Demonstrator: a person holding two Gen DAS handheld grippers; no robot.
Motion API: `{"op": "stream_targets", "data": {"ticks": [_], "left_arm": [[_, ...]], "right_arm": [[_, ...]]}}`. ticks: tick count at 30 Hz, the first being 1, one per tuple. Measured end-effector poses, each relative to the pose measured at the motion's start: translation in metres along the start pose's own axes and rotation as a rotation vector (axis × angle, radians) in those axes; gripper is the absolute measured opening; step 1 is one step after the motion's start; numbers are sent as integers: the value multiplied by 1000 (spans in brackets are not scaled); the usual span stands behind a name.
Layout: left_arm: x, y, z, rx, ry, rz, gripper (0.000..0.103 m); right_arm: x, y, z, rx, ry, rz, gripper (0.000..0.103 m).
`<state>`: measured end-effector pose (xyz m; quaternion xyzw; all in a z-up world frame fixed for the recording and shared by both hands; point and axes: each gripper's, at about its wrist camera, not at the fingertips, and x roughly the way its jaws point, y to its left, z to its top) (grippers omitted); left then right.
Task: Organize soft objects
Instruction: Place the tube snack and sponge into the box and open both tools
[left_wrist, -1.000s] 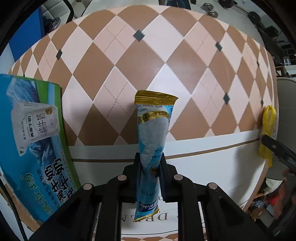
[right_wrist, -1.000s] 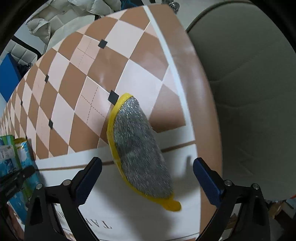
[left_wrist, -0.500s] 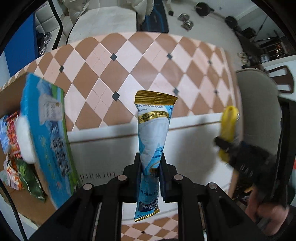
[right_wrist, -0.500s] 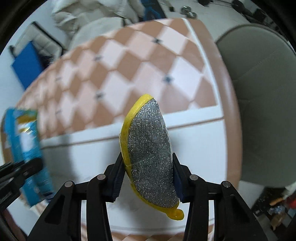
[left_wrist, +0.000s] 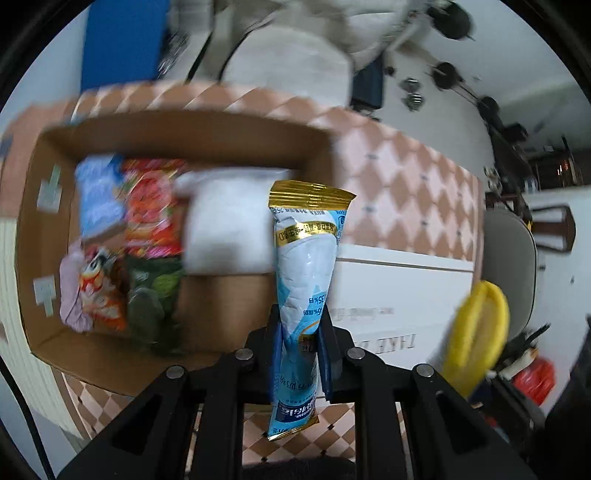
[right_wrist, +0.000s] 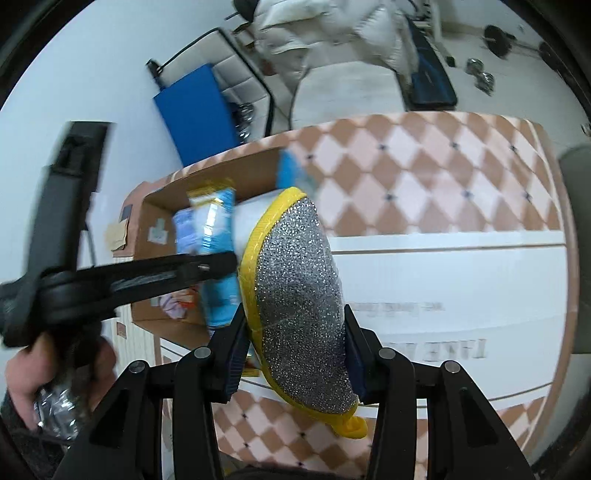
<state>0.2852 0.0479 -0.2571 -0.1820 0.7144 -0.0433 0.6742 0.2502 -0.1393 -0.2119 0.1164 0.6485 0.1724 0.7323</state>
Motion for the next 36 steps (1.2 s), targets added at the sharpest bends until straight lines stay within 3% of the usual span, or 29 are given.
{"op": "stream_targets", "data": {"ticks": [6, 12, 15, 16, 20, 25, 34, 36], "left_arm": [[41, 55, 21, -87, 131, -27, 14], [68, 73, 23, -110, 243, -62, 21], [67, 86, 22, -133, 256, -72, 33], [63, 91, 21, -128, 252, -67, 35], [42, 98, 19, -61, 200, 31, 44], [15, 99, 8, 2, 123, 110, 45], [-64, 97, -43, 99, -146, 270, 49], [-77, 98, -52, 99, -194, 288, 55]], "right_arm": [[51, 53, 3, 9, 56, -50, 49], [96, 52, 8, 43, 132, -107, 52], [116, 49, 8, 71, 194, -124, 60], [119, 49, 7, 75, 197, -127, 70], [121, 50, 4, 66, 189, -146, 74], [111, 55, 7, 57, 162, -177, 80], [85, 69, -5, -6, 83, -291, 80], [83, 74, -10, -25, 72, -314, 80]]}}
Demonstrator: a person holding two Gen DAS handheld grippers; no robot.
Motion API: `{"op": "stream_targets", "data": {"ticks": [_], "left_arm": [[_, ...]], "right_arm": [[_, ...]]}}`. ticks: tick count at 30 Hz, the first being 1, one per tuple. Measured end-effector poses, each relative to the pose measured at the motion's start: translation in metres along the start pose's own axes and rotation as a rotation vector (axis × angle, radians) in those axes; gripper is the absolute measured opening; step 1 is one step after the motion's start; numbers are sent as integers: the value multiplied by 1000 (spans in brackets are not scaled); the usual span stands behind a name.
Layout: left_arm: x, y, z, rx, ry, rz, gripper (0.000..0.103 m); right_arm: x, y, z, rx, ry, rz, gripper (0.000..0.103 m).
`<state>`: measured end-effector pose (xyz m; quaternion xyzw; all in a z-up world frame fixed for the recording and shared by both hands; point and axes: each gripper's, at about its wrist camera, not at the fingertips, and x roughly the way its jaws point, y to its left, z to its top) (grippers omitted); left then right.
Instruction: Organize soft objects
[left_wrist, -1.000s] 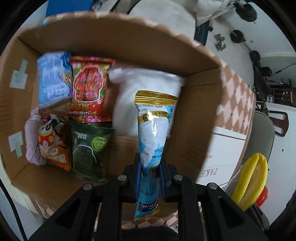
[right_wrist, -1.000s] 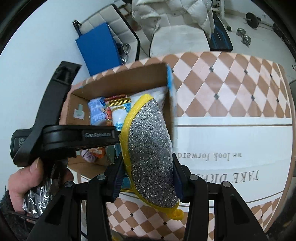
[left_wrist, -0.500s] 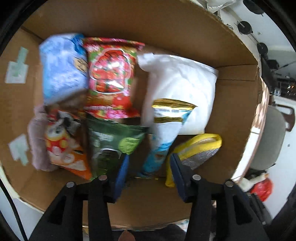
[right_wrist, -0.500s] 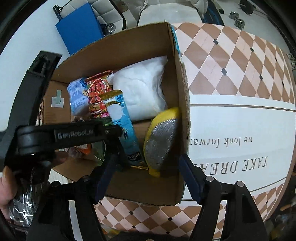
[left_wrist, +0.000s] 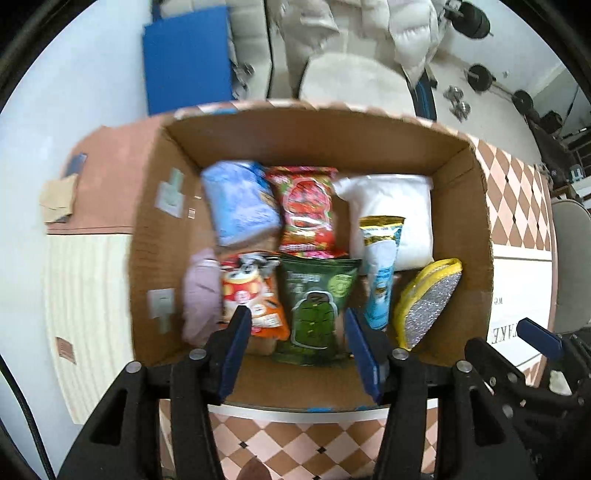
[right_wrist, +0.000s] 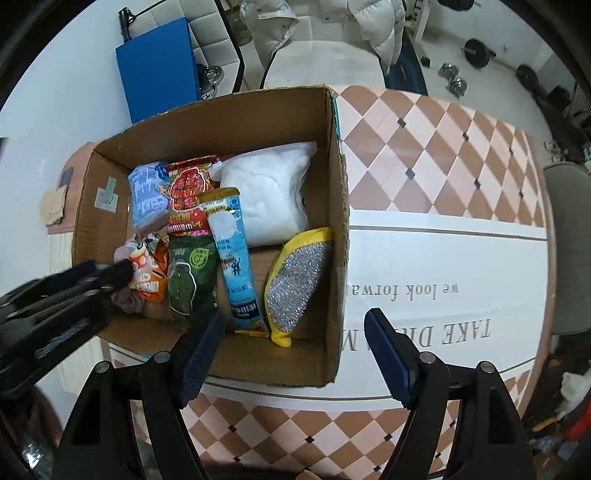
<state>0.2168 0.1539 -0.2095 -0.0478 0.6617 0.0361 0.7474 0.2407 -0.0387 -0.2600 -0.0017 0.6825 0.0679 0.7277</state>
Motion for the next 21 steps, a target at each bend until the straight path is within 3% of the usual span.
{"op": "stream_targets", "data": {"ticks": [3, 5, 7, 15, 21], "left_arm": [[-16, 4, -12, -8, -65, 41, 76], [-14, 9, -13, -18, -89, 53, 89], [-19, 12, -17, -23, -110, 78, 96], [-8, 15, -21, -44, -133, 92, 101], [-31, 9, -30, -33, -171, 85, 101]], "right_arm": [[-5, 4, -7, -16, -16, -23, 80], [-10, 5, -11, -18, -32, -35, 92], [-11, 7, -12, -20, -47, -42, 100], [-18, 10, -15, -24, -74, -80, 103], [-44, 7, -23, -11, -122, -63, 103]]}}
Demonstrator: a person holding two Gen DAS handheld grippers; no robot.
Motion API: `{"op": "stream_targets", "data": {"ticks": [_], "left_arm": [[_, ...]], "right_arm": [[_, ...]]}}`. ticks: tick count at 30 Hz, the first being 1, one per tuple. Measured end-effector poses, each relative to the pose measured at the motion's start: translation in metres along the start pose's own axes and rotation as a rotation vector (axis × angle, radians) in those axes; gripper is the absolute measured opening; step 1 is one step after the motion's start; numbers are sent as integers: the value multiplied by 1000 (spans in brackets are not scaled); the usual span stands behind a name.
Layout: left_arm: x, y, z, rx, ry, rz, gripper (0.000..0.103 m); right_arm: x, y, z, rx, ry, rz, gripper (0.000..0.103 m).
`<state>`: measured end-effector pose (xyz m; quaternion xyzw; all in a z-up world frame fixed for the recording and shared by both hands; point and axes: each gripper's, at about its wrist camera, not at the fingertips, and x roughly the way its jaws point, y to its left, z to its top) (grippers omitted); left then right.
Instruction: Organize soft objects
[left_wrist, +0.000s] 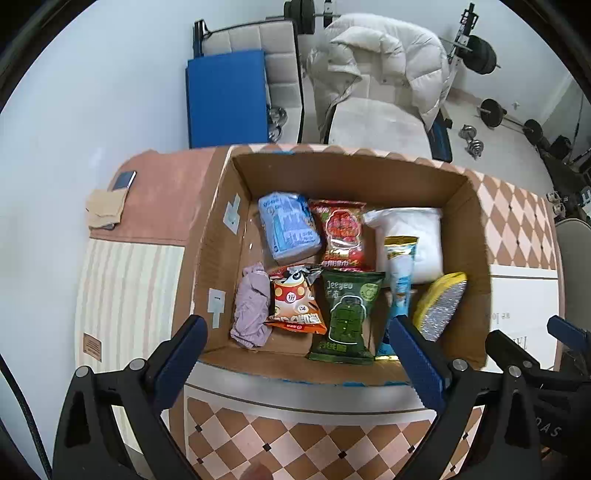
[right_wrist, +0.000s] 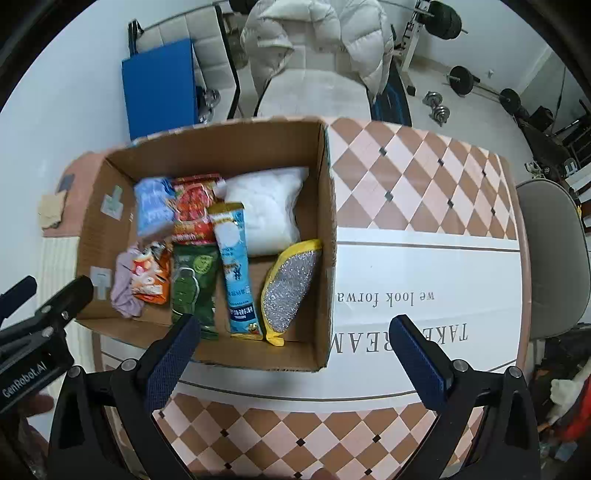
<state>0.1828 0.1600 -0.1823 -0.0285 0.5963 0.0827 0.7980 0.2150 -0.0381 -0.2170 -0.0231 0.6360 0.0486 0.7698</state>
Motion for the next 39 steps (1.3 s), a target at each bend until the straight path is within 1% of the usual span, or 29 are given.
{"op": "stream_targets", "data": {"ticks": [4, 8, 14, 17, 24, 28, 31, 35, 39], "left_arm": [[-33, -5, -7, 3, -45, -1, 101], [-73, -8, -19, -4, -89, -31, 101], [-136, -12, -42, 15, -172, -37, 101], [-158, -13, -51, 22, -194, -51, 101], [-204, -14, -67, 27, -246, -80, 101], [-222, -14, -75, 31, -263, -87, 101], [-230, -15, -79, 33, -272, -91, 101], [-238, -17, -85, 43, -284, -89, 101], [-239, -15, -86, 25, -298, -86, 101]], "right_arm": [[-37, -2, -11, 4, -66, 11, 103], [-82, -6, -31, -2, -128, 25, 103], [-149, -11, -61, -22, -221, 22, 103], [-178, -12, -74, -33, -268, 20, 103], [-233, -15, -99, -40, -345, 30, 103], [-256, -17, -111, -43, -388, 24, 103], [-268, -20, -116, -46, -400, 26, 103], [-276, -23, -120, -46, -407, 22, 103], [-276, -27, -118, -32, -409, 19, 103]]}}
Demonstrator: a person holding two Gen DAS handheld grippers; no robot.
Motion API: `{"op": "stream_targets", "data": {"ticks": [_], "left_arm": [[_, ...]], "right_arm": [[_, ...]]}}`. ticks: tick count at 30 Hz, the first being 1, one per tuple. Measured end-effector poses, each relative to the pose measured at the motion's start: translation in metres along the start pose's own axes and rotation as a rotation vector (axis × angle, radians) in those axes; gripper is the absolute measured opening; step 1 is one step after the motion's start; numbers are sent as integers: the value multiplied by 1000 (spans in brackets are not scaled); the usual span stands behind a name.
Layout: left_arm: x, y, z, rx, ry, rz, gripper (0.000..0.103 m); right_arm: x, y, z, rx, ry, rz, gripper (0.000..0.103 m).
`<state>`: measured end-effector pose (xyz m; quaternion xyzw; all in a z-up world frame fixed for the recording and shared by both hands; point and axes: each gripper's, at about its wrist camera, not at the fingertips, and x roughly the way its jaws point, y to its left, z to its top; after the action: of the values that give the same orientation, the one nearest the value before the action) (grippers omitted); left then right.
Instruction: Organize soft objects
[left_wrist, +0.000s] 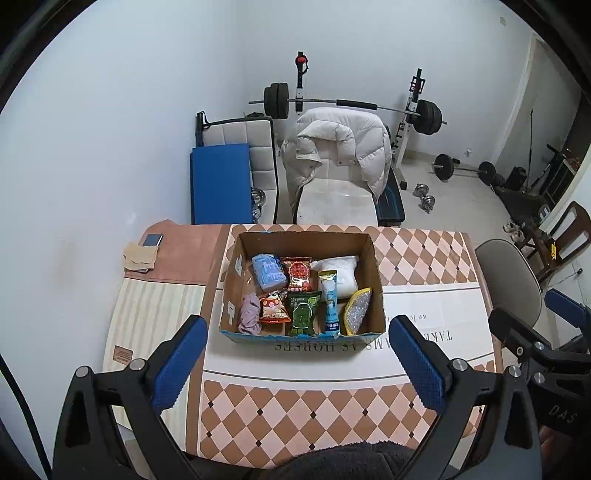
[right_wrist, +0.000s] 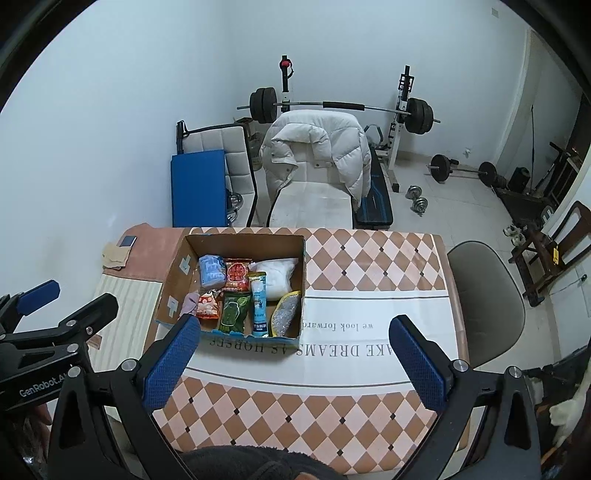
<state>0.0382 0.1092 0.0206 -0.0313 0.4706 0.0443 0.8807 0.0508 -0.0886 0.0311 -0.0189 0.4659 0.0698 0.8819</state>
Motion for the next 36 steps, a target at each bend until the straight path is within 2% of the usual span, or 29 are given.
{"op": "stream_targets", "data": {"ticks": [8, 36], "left_arm": [[8, 5, -5, -24, 19, 7, 101], [9, 5, -6, -22, 17, 29, 101]], "right_arm": [[6, -1, -1, -7, 1, -66, 103], [13, 1, -4, -9, 1, -80, 103]]}}
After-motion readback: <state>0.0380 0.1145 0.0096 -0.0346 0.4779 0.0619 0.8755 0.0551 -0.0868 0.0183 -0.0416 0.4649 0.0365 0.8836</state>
